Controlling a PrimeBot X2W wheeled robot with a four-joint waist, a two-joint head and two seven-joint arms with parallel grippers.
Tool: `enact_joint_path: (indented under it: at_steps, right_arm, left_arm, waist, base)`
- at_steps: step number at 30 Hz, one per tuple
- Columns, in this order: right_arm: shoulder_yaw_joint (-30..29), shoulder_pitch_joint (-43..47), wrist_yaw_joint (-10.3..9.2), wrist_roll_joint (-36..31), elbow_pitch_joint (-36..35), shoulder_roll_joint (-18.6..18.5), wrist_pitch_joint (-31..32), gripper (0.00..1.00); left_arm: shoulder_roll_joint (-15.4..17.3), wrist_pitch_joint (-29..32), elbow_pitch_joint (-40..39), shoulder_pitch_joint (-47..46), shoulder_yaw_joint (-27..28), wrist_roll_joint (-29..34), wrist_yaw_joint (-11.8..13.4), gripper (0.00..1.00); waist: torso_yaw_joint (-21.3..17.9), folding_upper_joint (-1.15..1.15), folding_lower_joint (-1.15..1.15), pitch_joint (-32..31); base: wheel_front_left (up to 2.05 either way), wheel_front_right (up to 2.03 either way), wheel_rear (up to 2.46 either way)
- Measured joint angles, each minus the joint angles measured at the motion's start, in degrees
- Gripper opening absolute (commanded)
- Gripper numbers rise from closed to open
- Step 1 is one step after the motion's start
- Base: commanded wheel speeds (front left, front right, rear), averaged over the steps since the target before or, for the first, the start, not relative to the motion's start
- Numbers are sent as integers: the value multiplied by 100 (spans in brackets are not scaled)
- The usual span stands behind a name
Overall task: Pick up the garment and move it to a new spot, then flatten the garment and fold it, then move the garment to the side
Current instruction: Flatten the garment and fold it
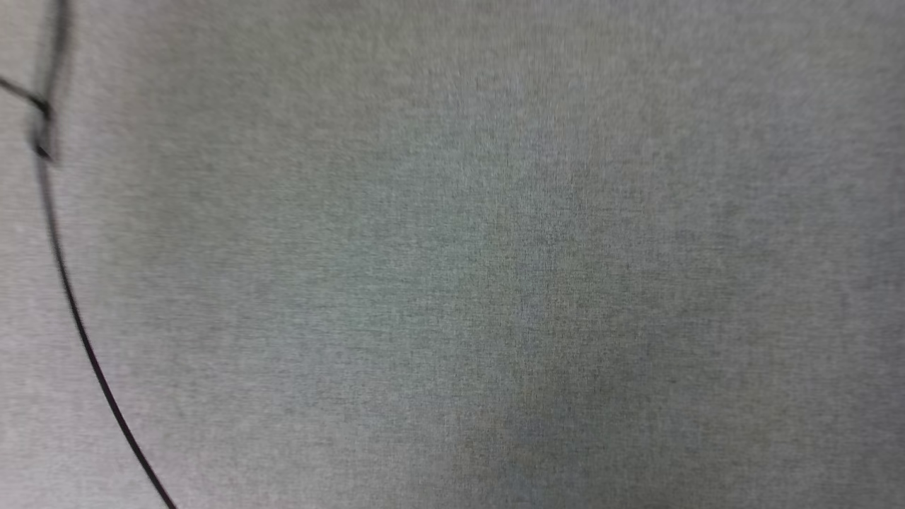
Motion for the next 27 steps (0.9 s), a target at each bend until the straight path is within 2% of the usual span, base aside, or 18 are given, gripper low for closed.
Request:
enact_joint_path:
  at_steps: [9, 15, 22, 27]
  right_arm:
    - [453, 1941, 0, 678, -1, -3, -178, 0]
    - [795, 3410, 0, 1237, -431, -182, 26, 0]
    - [811, 5158, 0, 1856, -1165, -582, 422, 0]
    - [412, 6530, 1, 2183, -1701, -786, 701, 0]
  left_arm:
    - [-336, -344, 47, 2120, -494, -230, -40, 0]
    - [-311, -387, -268, 3506, -619, -380, 0, 0]
    - [-16, -156, -823, 5053, -854, -498, 116, 0]
    - [280, 89, -1544, 6359, -850, -762, 443, 0]
  waist:
    - [43, 0, -1, -877]
    - [50, 0, -2, -1555]
    - [51, 0, -3, -2265]
    - [38, 0, -4, -2752]
  base:
    - [0, 0, 0]
    - [0, 0, 0]
    - [0, 0, 0]
    - [0, 0, 0]
